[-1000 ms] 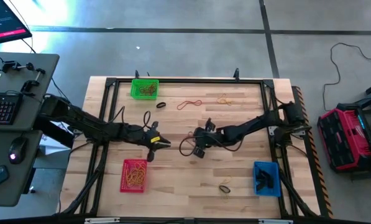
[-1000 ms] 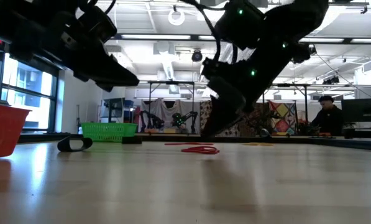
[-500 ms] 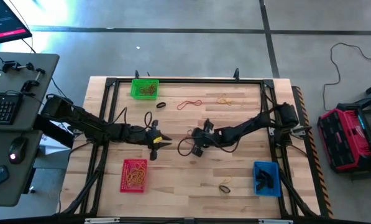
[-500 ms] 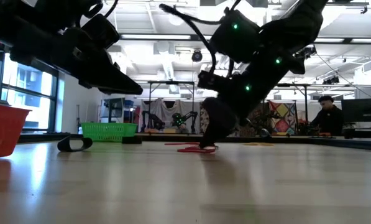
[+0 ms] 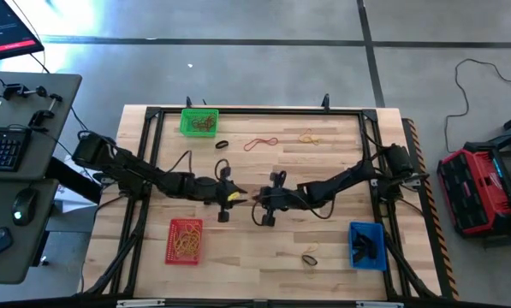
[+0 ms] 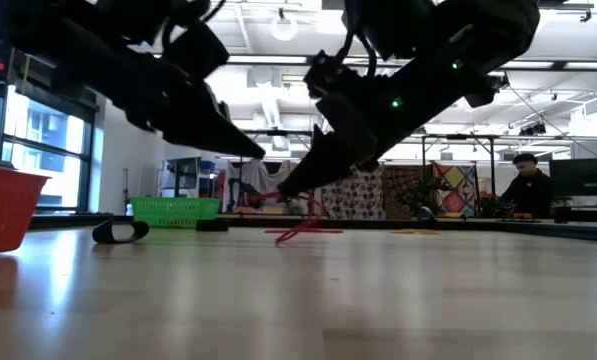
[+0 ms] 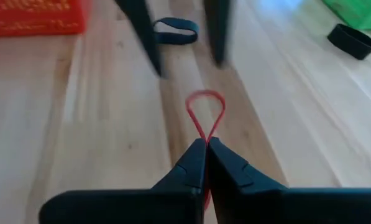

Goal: Sort rubber bands into baskets
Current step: Put the red rubber band into the green bin

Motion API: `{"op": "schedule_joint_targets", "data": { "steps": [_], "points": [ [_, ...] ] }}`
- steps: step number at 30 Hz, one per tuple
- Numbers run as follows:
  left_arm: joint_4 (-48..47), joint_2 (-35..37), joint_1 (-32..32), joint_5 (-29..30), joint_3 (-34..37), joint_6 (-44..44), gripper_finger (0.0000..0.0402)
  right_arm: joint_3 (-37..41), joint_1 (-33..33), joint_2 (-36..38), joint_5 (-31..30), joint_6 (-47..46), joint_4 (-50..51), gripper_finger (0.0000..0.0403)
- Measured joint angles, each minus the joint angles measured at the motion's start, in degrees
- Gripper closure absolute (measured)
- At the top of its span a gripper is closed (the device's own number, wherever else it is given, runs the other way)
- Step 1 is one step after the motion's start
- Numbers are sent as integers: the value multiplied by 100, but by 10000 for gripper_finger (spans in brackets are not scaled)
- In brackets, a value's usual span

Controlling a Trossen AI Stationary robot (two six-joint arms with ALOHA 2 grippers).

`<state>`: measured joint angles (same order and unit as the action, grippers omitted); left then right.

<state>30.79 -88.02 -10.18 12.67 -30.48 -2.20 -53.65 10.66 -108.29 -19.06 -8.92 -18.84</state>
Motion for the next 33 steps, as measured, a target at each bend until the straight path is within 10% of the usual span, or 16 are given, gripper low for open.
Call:
{"op": "schedule_joint_targets", "data": {
  "steps": [18, 33],
  "points": [
    [-650, -633, -17, 33, -504, 2, 225, 0, 177, 2, -220, 132, -373, 402],
    [-983, -417, -34, 561, -516, 3, 395, 0, 253, 2, -201, -159, -471, 397]
  ]
}}
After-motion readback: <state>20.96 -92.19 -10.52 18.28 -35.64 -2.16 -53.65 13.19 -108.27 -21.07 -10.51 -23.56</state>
